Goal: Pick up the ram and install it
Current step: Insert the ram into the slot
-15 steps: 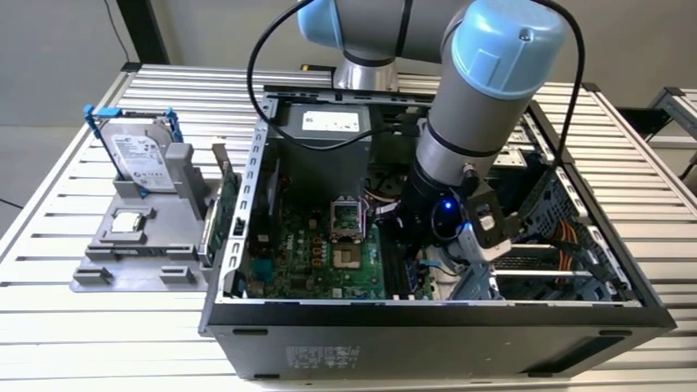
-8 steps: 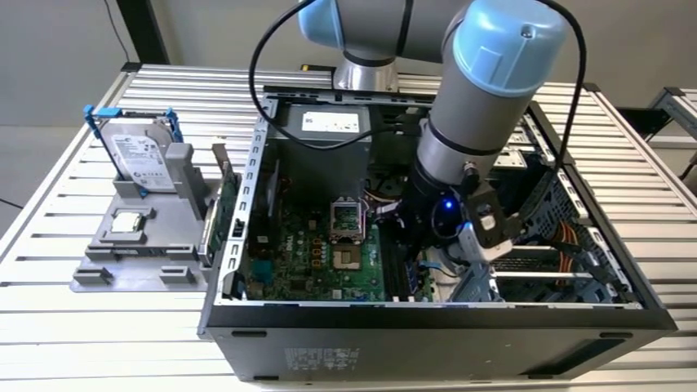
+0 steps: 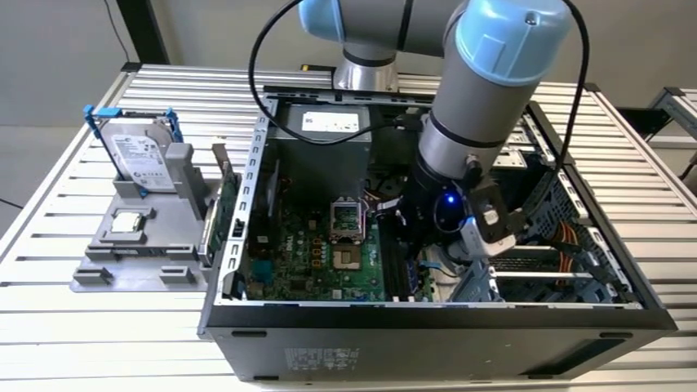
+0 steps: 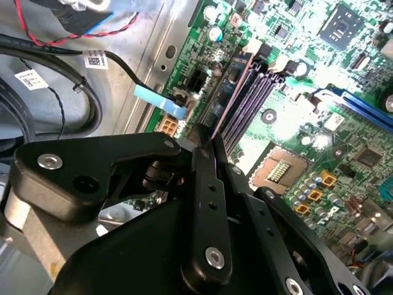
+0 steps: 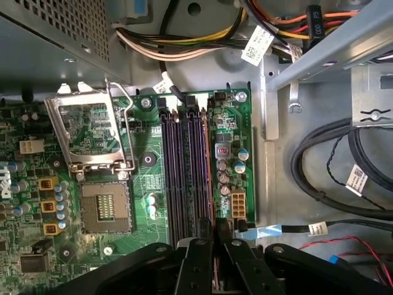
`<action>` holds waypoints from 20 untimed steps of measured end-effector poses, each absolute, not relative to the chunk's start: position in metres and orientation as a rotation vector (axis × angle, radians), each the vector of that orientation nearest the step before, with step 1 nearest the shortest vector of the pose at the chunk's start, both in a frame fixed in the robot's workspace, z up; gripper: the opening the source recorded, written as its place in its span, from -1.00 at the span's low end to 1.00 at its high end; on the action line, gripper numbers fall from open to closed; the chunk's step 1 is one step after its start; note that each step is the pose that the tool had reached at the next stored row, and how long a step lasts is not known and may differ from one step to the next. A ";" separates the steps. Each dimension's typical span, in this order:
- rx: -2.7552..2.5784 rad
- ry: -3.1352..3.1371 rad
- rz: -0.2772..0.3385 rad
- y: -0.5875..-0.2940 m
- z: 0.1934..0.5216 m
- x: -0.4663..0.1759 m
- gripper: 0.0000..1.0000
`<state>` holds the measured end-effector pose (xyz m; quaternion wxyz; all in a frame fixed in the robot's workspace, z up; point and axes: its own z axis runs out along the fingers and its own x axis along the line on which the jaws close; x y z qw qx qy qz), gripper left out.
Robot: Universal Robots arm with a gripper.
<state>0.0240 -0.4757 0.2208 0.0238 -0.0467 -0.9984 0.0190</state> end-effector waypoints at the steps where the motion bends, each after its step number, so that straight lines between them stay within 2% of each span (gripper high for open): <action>1: -0.145 -3.090 0.068 -0.475 0.221 0.024 -1.00; 6: -0.147 -3.090 0.143 -0.469 0.221 0.024 -1.00; 20: -0.144 -3.090 0.151 -0.462 0.220 0.024 -1.00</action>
